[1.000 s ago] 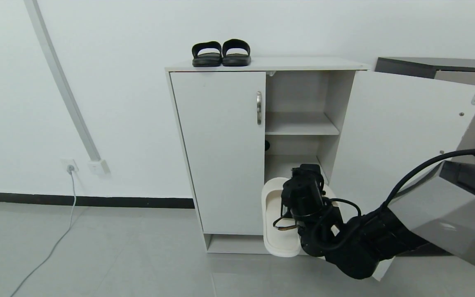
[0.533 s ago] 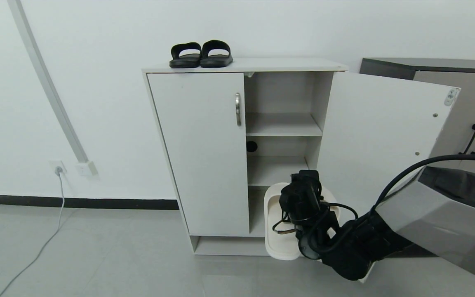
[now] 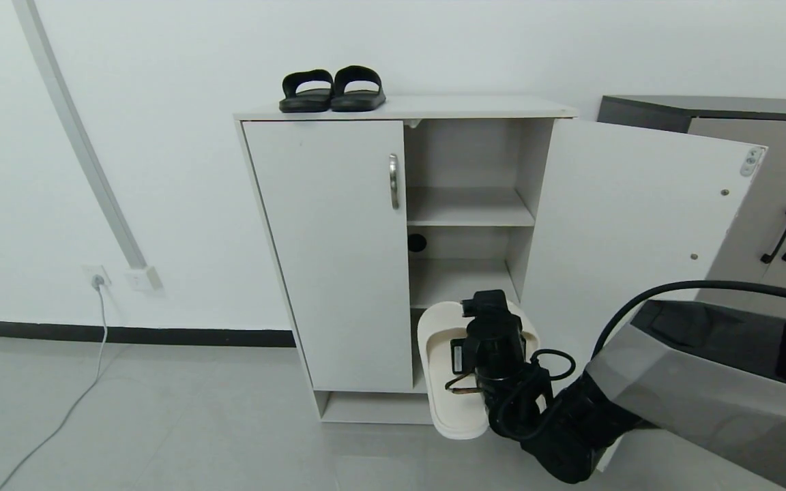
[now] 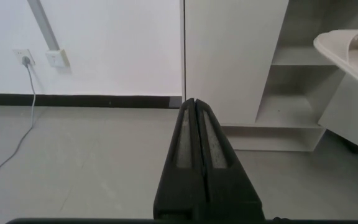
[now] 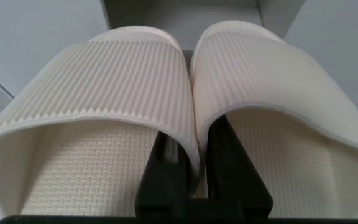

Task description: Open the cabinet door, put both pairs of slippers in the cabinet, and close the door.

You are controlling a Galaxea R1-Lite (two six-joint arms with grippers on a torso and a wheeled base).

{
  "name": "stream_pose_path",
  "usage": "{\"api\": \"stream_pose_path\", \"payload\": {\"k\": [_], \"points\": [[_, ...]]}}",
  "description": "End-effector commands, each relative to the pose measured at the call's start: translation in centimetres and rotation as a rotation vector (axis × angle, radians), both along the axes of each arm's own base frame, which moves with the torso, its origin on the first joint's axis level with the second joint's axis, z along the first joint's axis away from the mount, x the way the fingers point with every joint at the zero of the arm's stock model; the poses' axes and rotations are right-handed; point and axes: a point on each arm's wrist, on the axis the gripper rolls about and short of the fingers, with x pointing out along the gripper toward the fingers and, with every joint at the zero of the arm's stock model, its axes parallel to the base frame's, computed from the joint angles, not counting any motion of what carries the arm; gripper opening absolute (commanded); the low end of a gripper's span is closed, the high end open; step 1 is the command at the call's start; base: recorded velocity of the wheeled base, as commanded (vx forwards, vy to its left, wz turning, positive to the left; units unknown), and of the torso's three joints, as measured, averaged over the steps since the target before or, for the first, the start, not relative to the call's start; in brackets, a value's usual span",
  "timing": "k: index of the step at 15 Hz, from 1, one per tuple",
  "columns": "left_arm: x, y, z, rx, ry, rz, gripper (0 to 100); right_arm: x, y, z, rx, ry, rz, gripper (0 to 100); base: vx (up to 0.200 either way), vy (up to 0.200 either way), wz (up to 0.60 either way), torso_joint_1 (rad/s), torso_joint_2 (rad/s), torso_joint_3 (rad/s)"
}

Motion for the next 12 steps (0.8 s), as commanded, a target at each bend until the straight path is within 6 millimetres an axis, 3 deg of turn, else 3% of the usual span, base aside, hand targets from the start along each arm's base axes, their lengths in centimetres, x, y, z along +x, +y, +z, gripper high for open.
{"api": "stream_pose_path", "payload": {"k": [1,7,12], "points": [[0.04,0.00,0.01,0.000,0.006,0.000,0,-0.18,-0.05,-1.33,-0.029,0.026,0.009,0,0.000,0.000,0.00,0.000,0.00,0.000],[0.04,0.00,0.01,0.001,0.006,0.000,0,0.02,-0.28,-1.65,-0.029,0.036,0.007,0,0.000,0.000,0.00,0.000,0.00,-0.011],[0.04,0.01,0.01,0.001,0.006,0.002,0,0.06,-0.24,-1.93,-0.025,0.040,0.005,0,0.000,0.000,0.00,0.002,0.00,-0.168]]}}
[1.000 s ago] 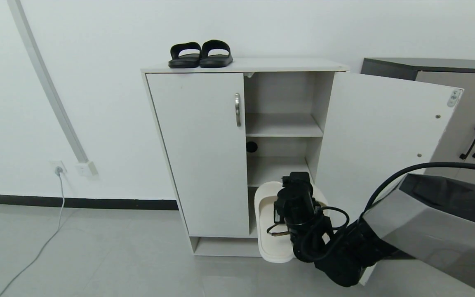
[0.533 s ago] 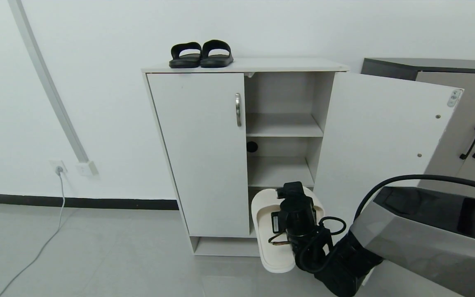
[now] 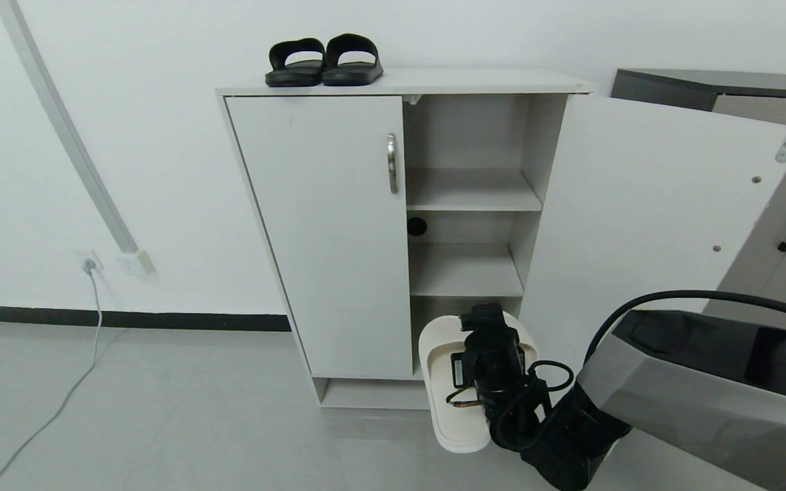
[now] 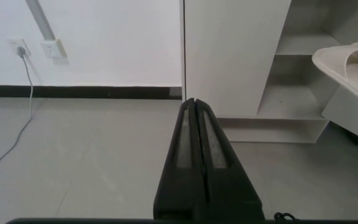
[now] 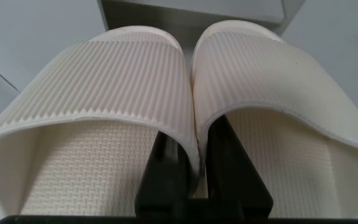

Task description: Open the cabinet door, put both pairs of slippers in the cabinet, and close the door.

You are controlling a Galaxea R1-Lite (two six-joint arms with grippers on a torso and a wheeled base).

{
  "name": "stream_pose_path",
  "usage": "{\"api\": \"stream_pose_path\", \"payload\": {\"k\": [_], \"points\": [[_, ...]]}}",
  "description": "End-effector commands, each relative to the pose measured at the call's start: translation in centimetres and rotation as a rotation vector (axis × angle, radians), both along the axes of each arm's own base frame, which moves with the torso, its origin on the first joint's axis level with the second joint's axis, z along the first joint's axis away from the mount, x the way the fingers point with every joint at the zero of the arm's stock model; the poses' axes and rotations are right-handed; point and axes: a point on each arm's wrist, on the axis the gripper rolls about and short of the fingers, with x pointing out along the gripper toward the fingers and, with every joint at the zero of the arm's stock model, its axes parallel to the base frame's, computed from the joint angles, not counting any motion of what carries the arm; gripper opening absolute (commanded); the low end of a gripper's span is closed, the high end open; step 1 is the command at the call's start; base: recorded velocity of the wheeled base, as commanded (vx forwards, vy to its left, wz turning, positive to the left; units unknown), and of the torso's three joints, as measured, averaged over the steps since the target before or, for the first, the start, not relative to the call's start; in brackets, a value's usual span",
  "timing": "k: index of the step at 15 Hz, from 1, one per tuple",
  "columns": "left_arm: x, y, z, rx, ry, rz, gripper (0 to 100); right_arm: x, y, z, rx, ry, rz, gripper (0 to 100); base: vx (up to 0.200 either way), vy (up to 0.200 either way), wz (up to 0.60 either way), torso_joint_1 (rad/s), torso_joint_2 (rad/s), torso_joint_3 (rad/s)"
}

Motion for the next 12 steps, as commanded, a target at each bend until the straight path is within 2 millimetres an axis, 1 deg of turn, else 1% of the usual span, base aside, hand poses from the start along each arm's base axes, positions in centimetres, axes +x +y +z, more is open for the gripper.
{"api": "stream_pose_path", "payload": {"k": [1,6,7,9,10,12], "points": [[0.0,0.0,0.0,0.000,0.004,0.000,0,0.0,0.0,-0.3,-0.005,0.006,0.000,0,0.000,0.000,0.00,-0.002,0.00,-0.188],[0.0,0.0,0.0,-0.002,0.004,0.002,0,0.2,0.2,-0.8,-0.003,0.008,0.006,0,0.000,0.000,0.00,0.003,0.00,-0.194],[0.0,0.0,0.0,-0.003,0.004,0.000,0,0.3,0.3,-0.6,0.008,-0.001,0.010,0,0.000,0.000,0.00,0.002,0.01,-0.193],[0.0,0.0,0.0,-0.003,0.004,0.000,0,0.3,0.4,0.2,0.045,-0.054,0.005,0,0.000,0.000,0.00,0.005,0.00,-0.198],[0.0,0.0,0.0,-0.005,0.003,0.000,0,0.3,0.4,1.3,0.062,-0.109,0.010,0,0.000,0.000,0.00,0.002,0.00,-0.193],[0.0,0.0,0.0,-0.006,0.003,0.000,0,0.3,0.1,2.5,0.061,-0.209,0.015,0,0.000,0.000,0.00,0.017,0.00,-0.200]]}}
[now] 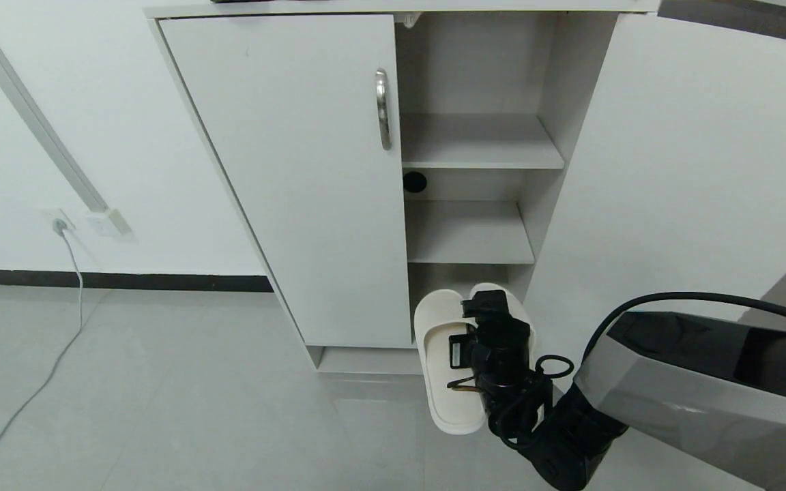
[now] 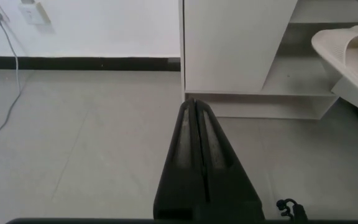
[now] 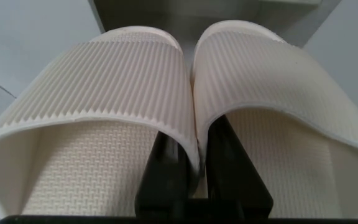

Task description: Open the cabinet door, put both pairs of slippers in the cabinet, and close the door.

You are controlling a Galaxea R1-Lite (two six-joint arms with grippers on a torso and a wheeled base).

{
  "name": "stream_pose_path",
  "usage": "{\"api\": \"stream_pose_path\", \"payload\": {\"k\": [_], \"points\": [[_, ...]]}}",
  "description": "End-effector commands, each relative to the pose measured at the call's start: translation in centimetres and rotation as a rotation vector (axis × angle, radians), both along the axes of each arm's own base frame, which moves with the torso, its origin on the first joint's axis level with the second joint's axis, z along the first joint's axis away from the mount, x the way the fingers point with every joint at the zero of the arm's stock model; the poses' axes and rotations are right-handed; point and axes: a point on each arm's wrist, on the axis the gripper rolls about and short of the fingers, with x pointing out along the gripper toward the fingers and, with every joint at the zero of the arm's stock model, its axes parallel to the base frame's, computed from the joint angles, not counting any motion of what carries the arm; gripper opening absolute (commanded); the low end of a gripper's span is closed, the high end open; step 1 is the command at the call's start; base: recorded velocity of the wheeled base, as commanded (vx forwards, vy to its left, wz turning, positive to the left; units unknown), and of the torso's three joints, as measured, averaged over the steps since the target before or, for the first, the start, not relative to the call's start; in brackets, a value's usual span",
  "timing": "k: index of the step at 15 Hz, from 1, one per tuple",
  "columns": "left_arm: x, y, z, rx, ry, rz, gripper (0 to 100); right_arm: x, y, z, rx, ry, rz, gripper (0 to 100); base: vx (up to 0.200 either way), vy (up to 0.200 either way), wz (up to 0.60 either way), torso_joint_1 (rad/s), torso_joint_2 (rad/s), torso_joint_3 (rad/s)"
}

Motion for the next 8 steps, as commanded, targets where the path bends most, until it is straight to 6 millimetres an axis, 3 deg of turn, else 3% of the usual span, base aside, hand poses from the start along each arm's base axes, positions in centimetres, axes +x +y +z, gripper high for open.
{"api": "stream_pose_path", "payload": {"k": [1,8], "points": [[0.02,0.00,0.00,0.000,0.002,0.000,0,-0.19,-0.36,0.79,-0.008,-0.045,0.000,0,0.000,0.000,0.00,0.002,0.01,-0.203],[0.01,0.00,0.00,-0.003,0.002,0.002,0,-0.15,-0.66,1.75,-0.006,-0.114,-0.006,0,0.000,0.000,0.00,0.000,0.00,-0.044]]}}
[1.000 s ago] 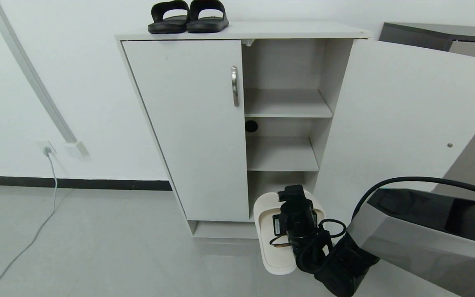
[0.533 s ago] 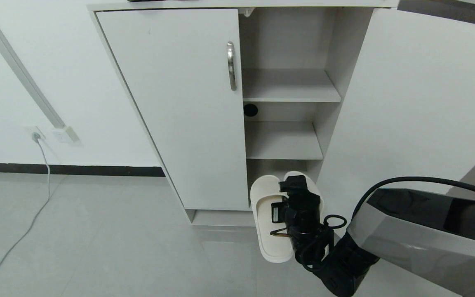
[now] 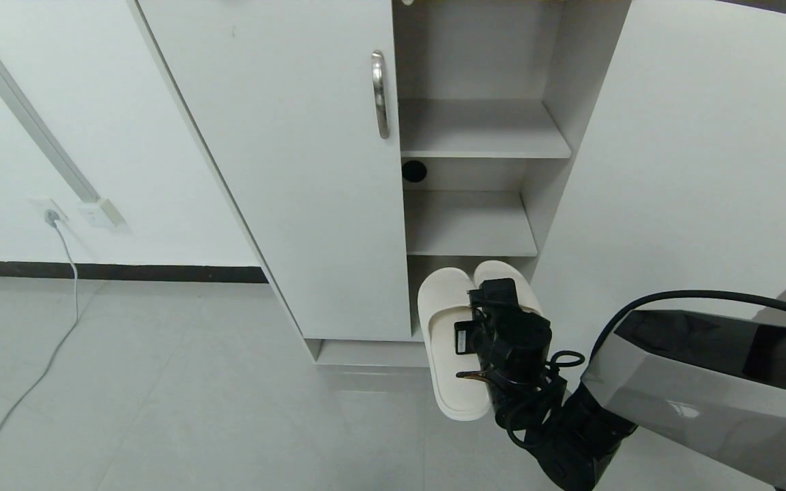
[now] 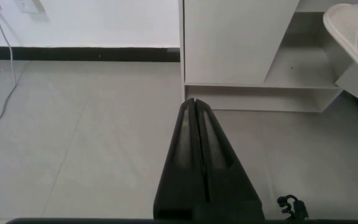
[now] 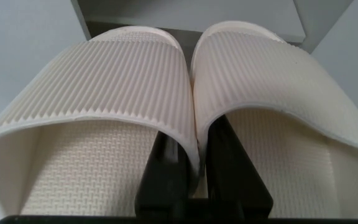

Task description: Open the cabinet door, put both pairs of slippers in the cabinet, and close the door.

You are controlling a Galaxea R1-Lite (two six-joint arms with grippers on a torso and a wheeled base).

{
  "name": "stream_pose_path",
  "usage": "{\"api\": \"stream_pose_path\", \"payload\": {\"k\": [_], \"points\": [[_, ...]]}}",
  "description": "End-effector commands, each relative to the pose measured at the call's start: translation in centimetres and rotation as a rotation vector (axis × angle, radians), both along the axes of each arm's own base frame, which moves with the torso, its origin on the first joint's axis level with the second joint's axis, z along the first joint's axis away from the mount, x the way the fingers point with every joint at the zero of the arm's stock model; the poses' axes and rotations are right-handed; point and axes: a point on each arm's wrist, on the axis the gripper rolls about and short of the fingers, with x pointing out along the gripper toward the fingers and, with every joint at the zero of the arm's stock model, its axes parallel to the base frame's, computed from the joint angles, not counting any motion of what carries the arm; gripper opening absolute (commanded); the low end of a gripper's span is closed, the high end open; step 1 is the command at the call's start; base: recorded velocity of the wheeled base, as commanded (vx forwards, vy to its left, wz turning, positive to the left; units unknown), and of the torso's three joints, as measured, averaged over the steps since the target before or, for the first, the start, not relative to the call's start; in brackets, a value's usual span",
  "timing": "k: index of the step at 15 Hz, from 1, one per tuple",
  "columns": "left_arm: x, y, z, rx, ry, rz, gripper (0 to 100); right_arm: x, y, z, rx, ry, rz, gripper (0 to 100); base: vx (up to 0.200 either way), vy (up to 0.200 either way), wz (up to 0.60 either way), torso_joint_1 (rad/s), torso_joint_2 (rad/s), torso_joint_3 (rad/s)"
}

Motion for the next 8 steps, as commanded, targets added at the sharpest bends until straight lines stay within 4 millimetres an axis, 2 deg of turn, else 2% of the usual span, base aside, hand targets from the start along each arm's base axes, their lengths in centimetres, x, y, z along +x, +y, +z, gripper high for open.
{"api": "stream_pose_path", "payload": {"k": [1,2,8], "points": [[0.01,0.00,0.00,0.001,0.001,0.001,0,-0.01,-0.01,0.48,0.011,-0.012,0.000,0,0.000,0.000,0.00,0.000,0.00,0.000],[0.01,0.00,0.00,-0.001,0.001,0.001,0,-0.09,0.09,0.43,0.011,-0.012,0.001,0,0.000,0.000,0.00,0.000,0.00,0.000],[0.01,0.00,0.00,-0.003,0.001,0.001,0,0.00,0.00,0.43,0.009,-0.012,0.000,0,0.200,0.000,0.00,-0.002,0.00,0.000]]}}
